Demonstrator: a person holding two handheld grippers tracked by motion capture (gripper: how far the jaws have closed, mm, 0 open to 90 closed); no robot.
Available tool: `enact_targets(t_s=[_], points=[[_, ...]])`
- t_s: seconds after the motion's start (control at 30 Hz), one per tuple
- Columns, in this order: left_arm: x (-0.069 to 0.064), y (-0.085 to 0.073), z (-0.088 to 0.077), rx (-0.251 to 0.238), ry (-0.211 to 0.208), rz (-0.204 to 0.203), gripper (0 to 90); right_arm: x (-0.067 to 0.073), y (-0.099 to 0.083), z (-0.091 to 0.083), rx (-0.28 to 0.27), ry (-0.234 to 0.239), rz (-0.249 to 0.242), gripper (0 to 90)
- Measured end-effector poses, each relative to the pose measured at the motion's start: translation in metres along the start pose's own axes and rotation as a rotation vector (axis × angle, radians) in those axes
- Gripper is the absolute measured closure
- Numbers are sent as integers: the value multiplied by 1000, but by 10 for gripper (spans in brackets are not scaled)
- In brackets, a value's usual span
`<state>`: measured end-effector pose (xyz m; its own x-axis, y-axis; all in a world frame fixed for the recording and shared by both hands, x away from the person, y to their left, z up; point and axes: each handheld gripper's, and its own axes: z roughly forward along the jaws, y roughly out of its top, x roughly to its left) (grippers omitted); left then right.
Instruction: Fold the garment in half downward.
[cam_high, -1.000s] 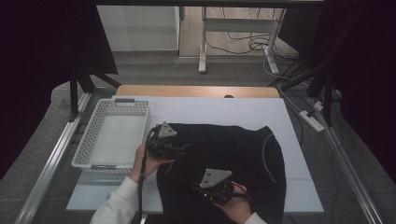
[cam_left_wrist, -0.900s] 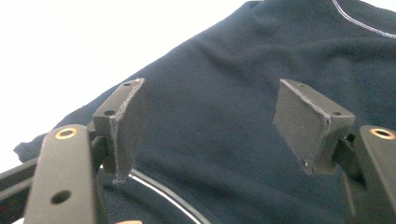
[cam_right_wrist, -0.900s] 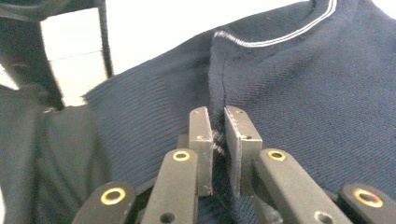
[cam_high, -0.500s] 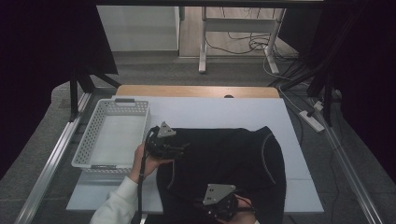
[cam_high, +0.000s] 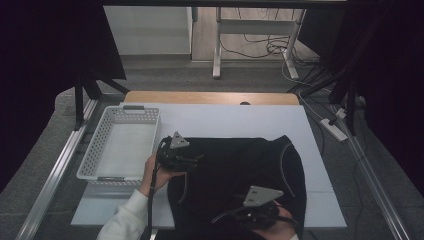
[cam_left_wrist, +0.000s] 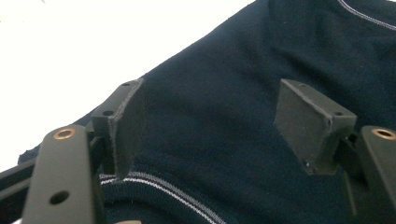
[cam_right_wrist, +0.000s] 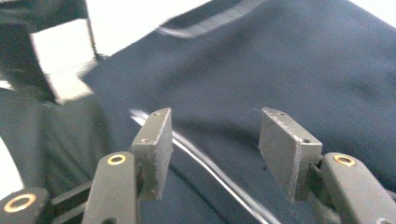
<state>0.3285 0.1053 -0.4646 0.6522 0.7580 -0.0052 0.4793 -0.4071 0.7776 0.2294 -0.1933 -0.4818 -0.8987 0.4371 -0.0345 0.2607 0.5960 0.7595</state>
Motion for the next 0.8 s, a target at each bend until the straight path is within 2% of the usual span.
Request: enact_targets(t_s=[0.1,0.17,0.27,0.43,0.53,0.63,0.73,0.8], points=[[-1,-1,0,1,0,1,263,-16,-19,-15,39,-79,31,438],[-1,-1,0,2,0,0,263,-24,-31,-21,58,-105,59,437],[-1,-1,0,3,1,-1,263,-34,-43,-25,88,-113,79,427],[-1,-2,0,5,1,-4,263,-45,-49,-20,128,-108,91,430],[-1,-3,0,4,1,-4,263,-48,-51,-14,152,-101,88,492],[-2,-3,1,6,0,-2,263,-47,-52,-12,165,-115,59,624],[-3,-3,1,11,3,5,263,-47,-51,-15,160,-112,69,750],[-3,-3,0,8,2,4,263,-44,-51,-20,153,-97,78,787]])
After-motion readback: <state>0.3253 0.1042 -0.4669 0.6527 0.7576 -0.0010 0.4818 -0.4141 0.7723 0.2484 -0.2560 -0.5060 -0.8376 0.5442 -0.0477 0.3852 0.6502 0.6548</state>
